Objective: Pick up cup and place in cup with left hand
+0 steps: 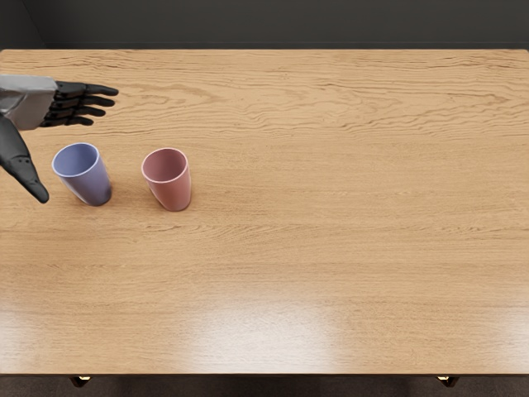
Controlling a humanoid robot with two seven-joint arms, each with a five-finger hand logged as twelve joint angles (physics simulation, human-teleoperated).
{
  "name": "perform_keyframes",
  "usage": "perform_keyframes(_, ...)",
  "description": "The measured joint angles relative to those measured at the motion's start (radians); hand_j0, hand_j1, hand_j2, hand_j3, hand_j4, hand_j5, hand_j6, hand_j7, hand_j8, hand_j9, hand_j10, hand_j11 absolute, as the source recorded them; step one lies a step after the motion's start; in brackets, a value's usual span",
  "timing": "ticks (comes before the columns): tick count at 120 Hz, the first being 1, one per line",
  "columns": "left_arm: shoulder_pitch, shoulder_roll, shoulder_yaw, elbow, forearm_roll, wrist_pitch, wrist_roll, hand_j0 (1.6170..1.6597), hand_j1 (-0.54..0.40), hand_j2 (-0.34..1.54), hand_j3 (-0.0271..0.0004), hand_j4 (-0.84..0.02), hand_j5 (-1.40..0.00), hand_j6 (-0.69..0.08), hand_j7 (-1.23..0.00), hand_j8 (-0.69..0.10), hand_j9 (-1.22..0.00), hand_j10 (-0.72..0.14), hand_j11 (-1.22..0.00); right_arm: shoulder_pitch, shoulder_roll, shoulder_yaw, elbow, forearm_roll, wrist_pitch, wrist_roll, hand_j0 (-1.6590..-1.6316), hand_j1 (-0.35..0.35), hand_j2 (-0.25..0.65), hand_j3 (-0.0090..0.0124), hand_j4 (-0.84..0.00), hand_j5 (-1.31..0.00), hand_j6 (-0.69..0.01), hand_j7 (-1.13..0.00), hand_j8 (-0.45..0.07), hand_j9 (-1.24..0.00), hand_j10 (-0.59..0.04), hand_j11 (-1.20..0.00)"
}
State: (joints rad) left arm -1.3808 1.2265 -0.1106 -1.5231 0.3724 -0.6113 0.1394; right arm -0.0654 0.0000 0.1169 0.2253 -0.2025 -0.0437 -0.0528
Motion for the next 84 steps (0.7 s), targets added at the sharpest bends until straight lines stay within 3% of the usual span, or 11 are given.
perform_keyframes(18,0.006,-0.014,-0.009,0.009,-0.002,0.0,0.004,1.658,0.349,0.0,0.0,-0.006,0.0,-0.007,0.0,-0.007,0.0,-0.006,0.0,-0.001,0.0,0.001,-0.006,0.0,-0.001,-0.001,-1.6581,-0.32,-0.005,0.0,-0.024,-0.03,-0.024,-0.03,-0.024,-0.03,-0.024,-0.03)
perform_keyframes(27,0.003,-0.062,-0.008,0.011,0.0,0.0,0.011,1.658,0.349,0.0,0.0,-0.006,0.0,-0.007,0.0,-0.007,0.0,-0.006,0.0,-0.001,0.0,0.002,-0.007,0.0,-0.001,-0.001,-1.6581,-0.32,-0.005,0.0,-0.024,-0.03,-0.024,-0.03,-0.024,-0.03,-0.024,-0.03)
perform_keyframes(33,-0.022,-0.154,-0.011,0.015,0.011,0.0,0.074,1.658,0.349,0.0,0.0,-0.006,0.0,-0.008,0.0,-0.008,0.0,-0.006,0.0,-0.002,0.0,0.002,-0.007,0.0,-0.001,-0.001,-1.6581,-0.32,-0.005,0.0,-0.024,-0.03,-0.024,-0.03,-0.024,-0.03,-0.024,-0.03)
perform_keyframes(42,-0.039,-0.205,-0.015,0.017,0.033,0.0,0.185,1.658,0.349,0.0,0.0,-0.006,0.0,-0.007,0.0,-0.007,0.0,-0.005,0.0,-0.005,0.0,0.002,-0.007,0.0,-0.001,-0.002,-1.6581,-0.32,-0.005,0.0,-0.024,-0.03,-0.024,-0.03,-0.024,-0.03,-0.024,-0.03)
perform_keyframes(46,-0.054,-0.271,-0.016,0.017,0.06,0.0,0.221,1.658,0.349,0.0,0.0,-0.005,0.0,-0.006,0.0,-0.006,0.0,-0.005,0.0,-0.006,0.0,0.001,-0.007,0.0,0.0,-0.002,-1.6581,-0.32,-0.005,0.0,-0.024,-0.03,-0.024,-0.03,-0.024,-0.03,-0.024,-0.03)
perform_keyframes(50,-0.058,-0.348,-0.017,0.017,0.087,0.002,0.277,1.658,0.349,0.0,0.0,-0.005,0.0,-0.006,0.0,-0.006,0.0,-0.004,0.0,-0.007,0.0,0.001,-0.007,0.0,0.0,-0.002,-1.6581,-0.32,-0.005,0.0,-0.024,-0.03,-0.024,-0.03,-0.024,-0.03,-0.024,-0.03)
perform_keyframes(54,-0.058,-0.378,-0.018,0.015,0.119,0.021,0.329,1.658,0.349,0.0,0.0,-0.005,0.0,-0.006,0.0,-0.005,0.0,-0.004,0.0,-0.009,0.0,0.0,-0.007,0.0,0.0,-0.001,-1.6581,-0.32,-0.005,0.0,-0.024,-0.03,-0.024,-0.03,-0.024,-0.03,-0.024,-0.03)
perform_keyframes(59,-0.067,-0.405,-0.019,0.011,0.171,0.047,0.376,1.658,0.349,0.0,0.0,-0.005,0.0,-0.006,0.0,-0.005,0.0,-0.004,0.0,-0.011,0.0,0.0,-0.007,0.0,0.0,-0.001,-1.6581,-0.32,-0.005,0.0,-0.024,-0.03,-0.024,-0.03,-0.024,-0.03,-0.024,-0.03)
perform_keyframes(69,-0.089,-0.488,-0.019,0.007,0.271,0.094,0.429,1.658,0.349,0.0,0.0,-0.004,0.0,-0.005,0.0,-0.005,0.0,-0.004,0.0,-0.014,0.0,-0.001,-0.007,0.0,0.0,-0.001,-1.6581,-0.32,-0.005,0.0,-0.024,-0.03,-0.024,-0.03,-0.024,-0.03,-0.024,-0.03)
perform_keyframes(84,-0.1,-0.517,-0.019,0.0,0.368,0.154,0.459,1.6581,0.349,0.0,0.0,-0.004,0.0,-0.004,0.0,-0.004,0.0,-0.003,0.0,-0.015,0.0,-0.002,-0.007,0.0,0.0,-0.001,-1.6581,-0.32,-0.005,0.0,-0.024,-0.03,-0.024,-0.03,-0.024,-0.03,-0.024,-0.03)
